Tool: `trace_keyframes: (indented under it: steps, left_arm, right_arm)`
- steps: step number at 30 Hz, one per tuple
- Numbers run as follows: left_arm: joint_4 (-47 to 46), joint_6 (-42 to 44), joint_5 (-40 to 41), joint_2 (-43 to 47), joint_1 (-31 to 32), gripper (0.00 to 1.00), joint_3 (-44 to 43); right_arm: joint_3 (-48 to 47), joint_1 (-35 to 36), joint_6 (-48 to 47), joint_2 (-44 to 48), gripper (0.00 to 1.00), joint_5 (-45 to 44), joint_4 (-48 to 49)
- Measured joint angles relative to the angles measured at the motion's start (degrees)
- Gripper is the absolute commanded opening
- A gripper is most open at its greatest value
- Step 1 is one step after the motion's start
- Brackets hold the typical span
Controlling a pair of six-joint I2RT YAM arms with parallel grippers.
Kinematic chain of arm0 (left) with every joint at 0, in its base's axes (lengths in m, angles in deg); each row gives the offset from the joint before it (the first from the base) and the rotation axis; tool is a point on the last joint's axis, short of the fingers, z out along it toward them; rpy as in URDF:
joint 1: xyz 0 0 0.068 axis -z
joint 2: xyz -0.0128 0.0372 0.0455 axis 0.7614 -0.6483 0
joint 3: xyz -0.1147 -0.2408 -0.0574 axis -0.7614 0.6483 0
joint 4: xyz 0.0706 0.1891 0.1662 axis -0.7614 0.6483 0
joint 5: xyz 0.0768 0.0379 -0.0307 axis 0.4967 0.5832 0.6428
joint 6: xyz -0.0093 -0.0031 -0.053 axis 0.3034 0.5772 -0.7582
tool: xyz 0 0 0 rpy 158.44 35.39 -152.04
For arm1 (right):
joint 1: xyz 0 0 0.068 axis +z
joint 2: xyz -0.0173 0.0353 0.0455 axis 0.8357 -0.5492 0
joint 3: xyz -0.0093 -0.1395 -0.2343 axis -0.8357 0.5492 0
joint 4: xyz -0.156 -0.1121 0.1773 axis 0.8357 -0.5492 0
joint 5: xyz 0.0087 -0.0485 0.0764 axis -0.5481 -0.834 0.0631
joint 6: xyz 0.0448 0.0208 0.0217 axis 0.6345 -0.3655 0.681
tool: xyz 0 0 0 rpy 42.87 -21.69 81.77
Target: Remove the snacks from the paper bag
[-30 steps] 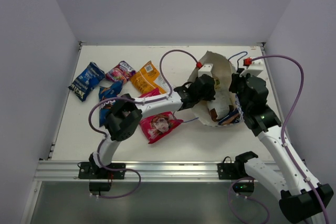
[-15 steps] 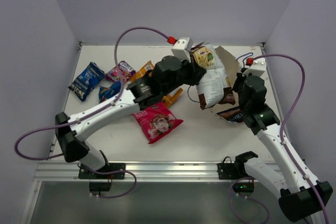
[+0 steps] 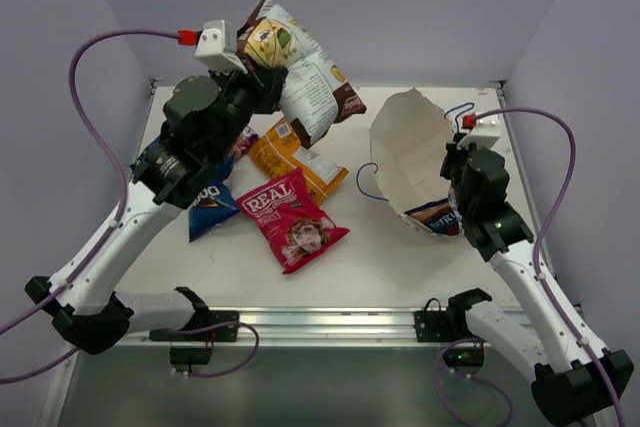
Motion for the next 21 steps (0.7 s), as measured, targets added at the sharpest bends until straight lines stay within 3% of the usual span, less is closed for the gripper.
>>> trace_keyframes:
  steps: [8, 21]
  left_arm:
    - [-8.26, -0.17, -8.87, -19.32, -11.19, 0.0, 0.55]
    - [-21.44, -1.62, -16.72, -50.8, -15.02, 0.0, -5.84]
  right_arm:
    - [1.86, 0.0, -2.1, 3.15, 0.0, 7.65, 1.27]
    - [3.82, 0.04, -5.9, 4.11, 0.0, 15.1, 3.3]
